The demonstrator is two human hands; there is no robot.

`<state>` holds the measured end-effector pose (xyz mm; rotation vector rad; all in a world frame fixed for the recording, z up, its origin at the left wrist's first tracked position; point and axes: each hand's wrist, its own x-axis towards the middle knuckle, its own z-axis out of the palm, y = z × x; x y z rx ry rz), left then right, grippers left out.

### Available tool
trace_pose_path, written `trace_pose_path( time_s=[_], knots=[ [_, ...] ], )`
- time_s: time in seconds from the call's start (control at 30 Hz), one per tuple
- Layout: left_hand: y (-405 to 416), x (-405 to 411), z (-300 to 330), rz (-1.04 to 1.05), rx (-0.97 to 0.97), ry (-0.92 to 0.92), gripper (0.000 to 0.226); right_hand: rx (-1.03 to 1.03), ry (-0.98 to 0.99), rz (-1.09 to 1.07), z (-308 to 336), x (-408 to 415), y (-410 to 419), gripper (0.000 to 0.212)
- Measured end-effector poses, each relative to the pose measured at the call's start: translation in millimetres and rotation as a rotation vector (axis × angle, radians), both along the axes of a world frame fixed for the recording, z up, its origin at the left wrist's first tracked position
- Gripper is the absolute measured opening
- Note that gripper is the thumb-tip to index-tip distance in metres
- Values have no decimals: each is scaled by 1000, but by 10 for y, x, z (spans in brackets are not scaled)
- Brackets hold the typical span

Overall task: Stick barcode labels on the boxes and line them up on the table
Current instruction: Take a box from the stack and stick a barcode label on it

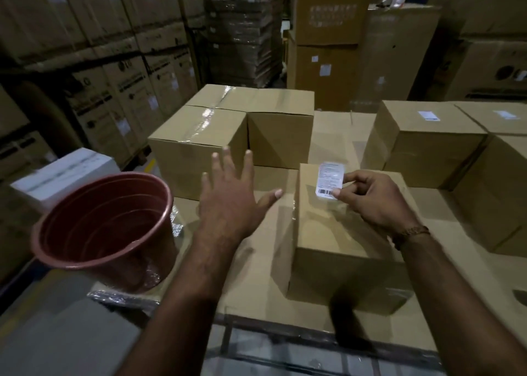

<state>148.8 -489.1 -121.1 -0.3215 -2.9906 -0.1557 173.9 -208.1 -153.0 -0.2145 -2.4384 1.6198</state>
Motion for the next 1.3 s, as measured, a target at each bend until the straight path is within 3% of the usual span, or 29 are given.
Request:
trace_pose_path(
  time_s=[0.1, 0.33, 0.57, 0.7, 0.9, 1.07, 1.3],
  knots=[
    [-565, -152, 66, 104, 83, 61, 93, -29, 22, 45, 42, -160, -518, 10],
    [-2138, -638, 5, 232, 356, 54, 93, -127, 54, 128, -17, -556, -2017, 11],
    [-3412, -1047, -396, 317, 330, -70, 116, -64, 17, 232, -70, -859, -3322, 7],
    [-3750, -1187, -564, 323, 329, -158, 110, 59, -35, 236, -153, -1011, -3803, 12],
    [-3943, -1364, -825, 220, 423, -152, 103, 493, -110, 247, -317, -1130, -4208, 17],
    [-3985, -1438, -968, 198, 452, -157, 111, 633, -191, 300, -410, -1163, -4370, 17],
    [-3992, -1474, -1020, 188, 405, -160, 103, 661, -262, 331, -433, -1259, -4558, 22]
  ],
)
